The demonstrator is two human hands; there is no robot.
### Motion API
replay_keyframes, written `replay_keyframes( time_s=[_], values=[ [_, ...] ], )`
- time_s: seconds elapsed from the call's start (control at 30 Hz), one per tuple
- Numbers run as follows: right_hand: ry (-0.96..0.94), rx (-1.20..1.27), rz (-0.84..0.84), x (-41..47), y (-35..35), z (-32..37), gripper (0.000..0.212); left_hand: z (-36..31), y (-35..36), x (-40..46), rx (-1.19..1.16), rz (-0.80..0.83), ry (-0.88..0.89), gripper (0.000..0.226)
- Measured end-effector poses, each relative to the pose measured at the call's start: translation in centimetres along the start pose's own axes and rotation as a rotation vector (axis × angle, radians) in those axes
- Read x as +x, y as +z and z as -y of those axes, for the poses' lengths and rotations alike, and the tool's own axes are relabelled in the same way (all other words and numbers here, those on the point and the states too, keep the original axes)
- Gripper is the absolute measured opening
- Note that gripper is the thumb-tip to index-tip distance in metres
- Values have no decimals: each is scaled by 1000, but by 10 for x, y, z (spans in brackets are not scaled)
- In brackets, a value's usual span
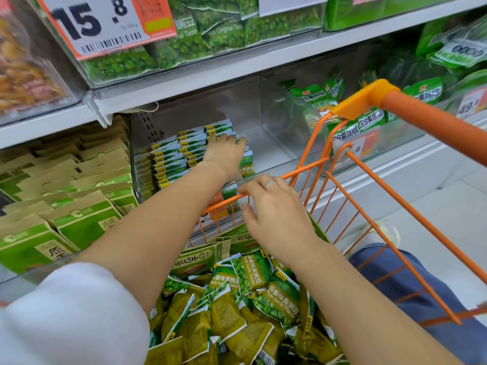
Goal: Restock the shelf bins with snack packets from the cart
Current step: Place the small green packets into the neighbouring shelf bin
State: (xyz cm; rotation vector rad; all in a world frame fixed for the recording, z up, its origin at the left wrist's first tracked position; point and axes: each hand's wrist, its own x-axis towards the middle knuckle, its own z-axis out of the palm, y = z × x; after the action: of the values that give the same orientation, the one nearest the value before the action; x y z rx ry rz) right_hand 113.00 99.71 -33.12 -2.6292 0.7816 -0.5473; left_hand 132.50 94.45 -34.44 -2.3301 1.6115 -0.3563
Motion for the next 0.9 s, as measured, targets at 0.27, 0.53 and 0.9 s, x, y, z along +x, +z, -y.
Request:
replay_keyframes(
  time_s=[0.27, 0.53, 0.9],
  values=[
    [5, 33, -10, 2, -7, 2, 29, 21, -13, -22, -423, 39, -148, 83],
    [-29, -91, 473, -8, -6, 9, 16, 17, -48, -138, -1006, -394, -89, 29],
    [-78, -450, 845, -22, 34, -2, 69, 9, 15, -206, -830, 212, 153, 20]
  ],
)
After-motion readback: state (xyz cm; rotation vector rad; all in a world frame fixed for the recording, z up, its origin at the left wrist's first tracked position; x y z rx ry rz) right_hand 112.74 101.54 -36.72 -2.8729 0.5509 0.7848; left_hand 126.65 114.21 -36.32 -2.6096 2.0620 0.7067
